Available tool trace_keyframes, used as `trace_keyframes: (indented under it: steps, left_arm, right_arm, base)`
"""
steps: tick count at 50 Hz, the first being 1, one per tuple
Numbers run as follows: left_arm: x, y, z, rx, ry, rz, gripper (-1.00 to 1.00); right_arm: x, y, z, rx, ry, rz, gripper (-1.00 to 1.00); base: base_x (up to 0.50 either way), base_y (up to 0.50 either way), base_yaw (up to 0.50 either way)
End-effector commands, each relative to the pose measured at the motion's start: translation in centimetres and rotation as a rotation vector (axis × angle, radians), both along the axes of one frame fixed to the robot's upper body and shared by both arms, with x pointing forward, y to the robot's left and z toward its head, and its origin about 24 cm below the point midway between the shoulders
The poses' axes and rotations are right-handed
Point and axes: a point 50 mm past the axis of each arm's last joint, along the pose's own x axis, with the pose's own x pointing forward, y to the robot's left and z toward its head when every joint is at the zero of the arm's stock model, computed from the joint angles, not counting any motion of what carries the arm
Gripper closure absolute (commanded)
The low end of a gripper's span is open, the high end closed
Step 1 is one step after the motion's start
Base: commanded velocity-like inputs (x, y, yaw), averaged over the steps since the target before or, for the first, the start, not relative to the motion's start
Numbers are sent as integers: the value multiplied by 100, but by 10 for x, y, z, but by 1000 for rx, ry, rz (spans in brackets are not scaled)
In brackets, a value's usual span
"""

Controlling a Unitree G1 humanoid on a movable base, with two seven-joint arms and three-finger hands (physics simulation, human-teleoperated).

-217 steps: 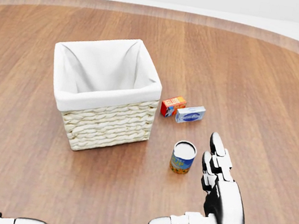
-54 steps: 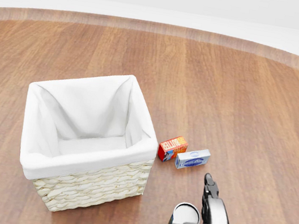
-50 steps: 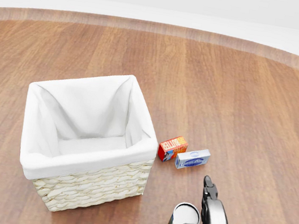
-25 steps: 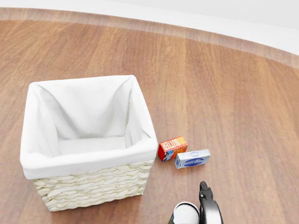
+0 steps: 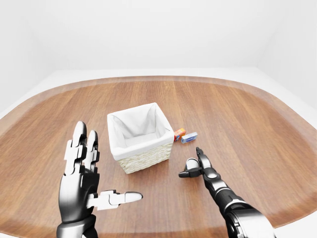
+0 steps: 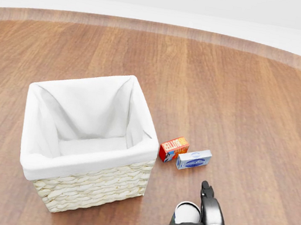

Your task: Pick up the alphabet soup and put it in the basket.

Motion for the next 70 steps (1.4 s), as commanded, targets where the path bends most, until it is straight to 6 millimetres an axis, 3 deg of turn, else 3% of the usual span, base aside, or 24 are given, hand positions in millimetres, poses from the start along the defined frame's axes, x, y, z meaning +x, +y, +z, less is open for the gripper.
trace_keyframes:
  steps: [1, 12, 23, 24, 26, 27, 53, 70]
  left_arm:
    - [-3, 0, 2, 1, -6, 0, -100]
    - [-6, 0, 2, 4, -9, -2, -100]
    - [-4, -1, 2, 5, -8, -6, -100]
    - [-5, -1, 3, 4, -9, -7, -100]
    - [-6, 0, 3, 3, -10, -8, -100]
    - [-6, 0, 3, 0, -11, -10, -100]
    - [-7, 0, 5, -1, -13, -9, -100]
    - [-5, -2, 2, 3, -6, -15, -100]
  right_arm:
    - [-25, -5, -22, -114, 110, -19, -100]
    - [-42, -6, -34, -204, 158, 5, -100]
    - [-41, -7, -33, -246, 148, 7, -100]
    - [-42, -6, -34, -249, 149, 14, -3]
    - [-42, -5, -34, -251, 150, 18, 31]
    - [-42, -5, -34, -252, 151, 22, 100]
    - [-38, -5, -32, -222, 143, 21, 100]
    - [-10, -12, -9, -116, 46, -40, 100]
  base:
    - [0, 0, 0]
    - [0, 0, 0]
    - [0, 0, 0]
    - [0, 0, 0]
    - [0, 0, 0]
    - [0, 0, 0]
    - [0, 0, 0]
    - [0, 0, 0]
